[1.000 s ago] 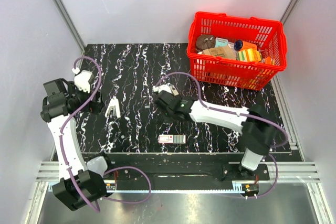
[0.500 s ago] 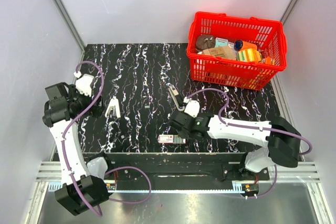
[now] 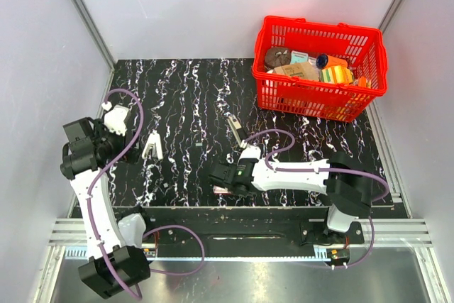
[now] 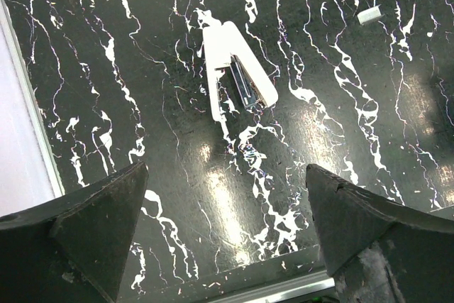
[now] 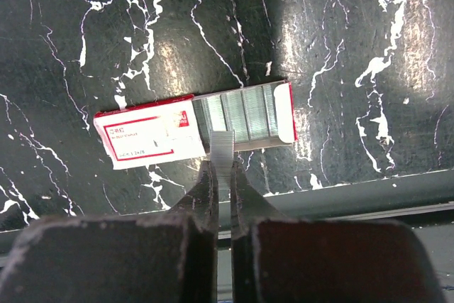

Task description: Unload the staples from the stapler

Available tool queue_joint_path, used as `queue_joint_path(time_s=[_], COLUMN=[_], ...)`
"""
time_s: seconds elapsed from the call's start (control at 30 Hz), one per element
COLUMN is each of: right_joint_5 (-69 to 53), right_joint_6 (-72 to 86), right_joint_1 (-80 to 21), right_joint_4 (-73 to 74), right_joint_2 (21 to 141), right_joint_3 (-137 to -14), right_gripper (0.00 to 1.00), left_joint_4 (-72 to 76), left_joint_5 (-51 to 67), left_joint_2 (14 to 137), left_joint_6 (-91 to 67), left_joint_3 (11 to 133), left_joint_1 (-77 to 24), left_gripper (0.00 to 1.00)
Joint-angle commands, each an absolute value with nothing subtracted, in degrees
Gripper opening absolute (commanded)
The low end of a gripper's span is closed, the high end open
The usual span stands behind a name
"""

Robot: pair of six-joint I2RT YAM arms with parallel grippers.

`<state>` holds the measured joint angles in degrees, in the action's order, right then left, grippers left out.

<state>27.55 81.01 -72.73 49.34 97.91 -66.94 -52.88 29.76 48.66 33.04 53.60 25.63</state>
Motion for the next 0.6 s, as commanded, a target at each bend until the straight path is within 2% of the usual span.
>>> queue_joint_path(time_s=[0.0, 0.57], right_joint_5=[31.64, 31.47], right_joint_6=[85.08, 77.96], right_joint_1=[-73.65, -74.09], right_joint_4=[50.36, 44.04], right_joint_2=[98.17, 99.58], right_joint_3=[-67.85, -66.97], right_gripper=[0.0, 0.0], left_joint_4=[-51.33, -53.09], left_joint_5=[29.71, 29.44], left_joint_2=[47.64, 46.84], left_joint_6=[34.1, 34.1], left_joint_3=[54.4, 55.11], left_joint_1=[26.01, 25.93], left_gripper=[0.99, 0.99])
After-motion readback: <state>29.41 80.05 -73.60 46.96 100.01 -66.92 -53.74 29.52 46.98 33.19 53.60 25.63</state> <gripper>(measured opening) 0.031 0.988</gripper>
